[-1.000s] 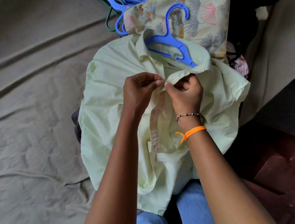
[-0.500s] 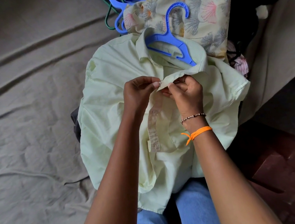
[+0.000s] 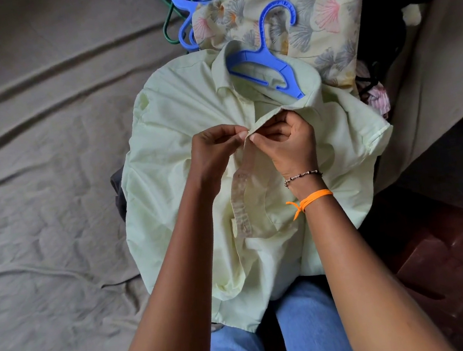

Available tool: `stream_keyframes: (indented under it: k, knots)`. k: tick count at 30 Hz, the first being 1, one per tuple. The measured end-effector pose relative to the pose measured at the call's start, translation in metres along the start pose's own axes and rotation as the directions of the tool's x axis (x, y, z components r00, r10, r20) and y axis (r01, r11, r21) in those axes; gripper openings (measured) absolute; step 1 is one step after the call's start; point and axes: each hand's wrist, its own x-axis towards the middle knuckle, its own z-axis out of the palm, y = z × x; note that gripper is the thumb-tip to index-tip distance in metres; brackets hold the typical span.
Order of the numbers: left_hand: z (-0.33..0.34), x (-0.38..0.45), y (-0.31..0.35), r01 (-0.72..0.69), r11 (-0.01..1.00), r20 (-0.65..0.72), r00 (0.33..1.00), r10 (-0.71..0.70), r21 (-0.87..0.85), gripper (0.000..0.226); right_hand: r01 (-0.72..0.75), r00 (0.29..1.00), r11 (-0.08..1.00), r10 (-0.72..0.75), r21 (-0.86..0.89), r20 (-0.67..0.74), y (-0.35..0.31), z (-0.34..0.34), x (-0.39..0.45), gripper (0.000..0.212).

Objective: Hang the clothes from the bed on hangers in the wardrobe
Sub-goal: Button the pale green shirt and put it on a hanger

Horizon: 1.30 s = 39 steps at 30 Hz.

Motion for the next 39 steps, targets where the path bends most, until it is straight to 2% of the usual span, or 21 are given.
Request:
stream_keyframes:
  k: [5,8,11,12,14,17,19,20,22,23,26,28,29,32,34,37,39]
  knots:
    - [-0.004,0.0,-0.003,0.032,0.999,0.054,0.998,-0.032,0.004,0.011,0.052,0.998,0.997,-0.054,-0.054,-0.043,0.002,0.006,-0.003,0.03]
    - [-0.001,-0.002,-0.003,0.059,0.998,0.008,0.998,-0.059,0.018,0.004,0.116,0.991,0.988,-0.122,-0.101,-0.048,0.005,0.008,-0.005,0.041]
    - [0.0,0.001,-0.009,0.051,0.999,-0.027,0.998,-0.051,0.015,0.008,0.153,0.988,0.983,-0.154,-0.105,-0.002,0.011,0.006,-0.008,0.041]
    - [0.0,0.001,-0.011,0.05,0.999,-0.003,0.999,-0.05,0.02,0.01,0.116,0.993,0.991,-0.115,-0.063,0.013,0.012,0.004,-0.008,0.039]
    - [-0.001,0.002,-0.014,0.071,0.997,0.088,0.994,-0.069,-0.019,0.012,-0.062,0.996,0.989,0.053,0.131,0.067,0.013,0.002,-0.008,0.035]
    - [-0.006,0.001,-0.02,0.203,0.964,0.224,0.961,-0.161,-0.175,0.019,-0.313,0.946,0.863,0.246,0.396,0.211,0.013,0.003,-0.009,0.03]
    - [-0.006,0.0,-0.025,0.243,0.945,0.243,0.952,-0.189,-0.217,0.018,-0.378,0.922,0.817,0.287,0.435,0.261,0.015,0.003,-0.01,0.028]
    - [-0.005,0.0,-0.028,0.214,0.959,0.203,0.963,-0.175,-0.186,0.016,-0.381,0.921,0.825,0.296,0.417,0.255,0.015,0.003,-0.01,0.026]
    - [0.0,0.0,-0.032,0.102,0.994,0.072,0.992,-0.099,-0.034,0.014,-0.369,0.928,0.866,0.325,0.338,0.181,0.014,0.005,-0.009,0.02]
    - [0.003,0.0,-0.032,0.049,0.998,0.014,0.999,-0.049,0.047,0.014,-0.369,0.929,0.884,0.355,0.287,0.102,0.013,0.008,-0.007,0.024]
    - [0.006,0.002,-0.029,-0.039,0.969,-0.021,0.999,0.046,0.244,0.018,-0.36,0.899,0.925,0.379,0.122,-0.22,0.002,0.017,0.007,0.037]
    - [0.006,0.004,-0.023,-0.039,0.92,-0.044,0.997,0.06,0.39,0.01,-0.309,0.894,0.949,0.314,0.067,-0.319,-0.002,0.019,0.014,0.039]
    - [0.007,0.006,-0.019,-0.036,0.9,-0.093,0.992,0.085,0.434,0.004,-0.287,0.896,0.957,0.285,0.046,-0.342,0.0,0.019,0.016,0.037]
    - [0.014,0.016,-0.007,-0.081,0.904,-0.263,0.942,0.207,0.421,0.017,-0.195,0.914,0.981,0.181,-0.002,-0.364,0.009,0.015,0.016,0.038]
    - [0.022,0.028,-0.002,-0.093,0.887,-0.273,0.932,0.237,0.452,0.021,-0.147,0.928,0.989,0.132,-0.017,-0.348,0.013,0.012,0.016,0.039]
    - [0.033,0.046,-0.002,-0.018,0.87,-0.275,0.945,0.176,0.493,0.019,-0.133,0.936,0.989,0.105,-0.063,-0.335,0.014,0.01,0.016,0.051]
    - [0.039,0.054,-0.004,0.011,0.867,-0.288,0.945,0.154,0.499,0.018,-0.139,0.929,0.989,0.118,-0.038,-0.35,0.016,0.011,0.017,0.044]
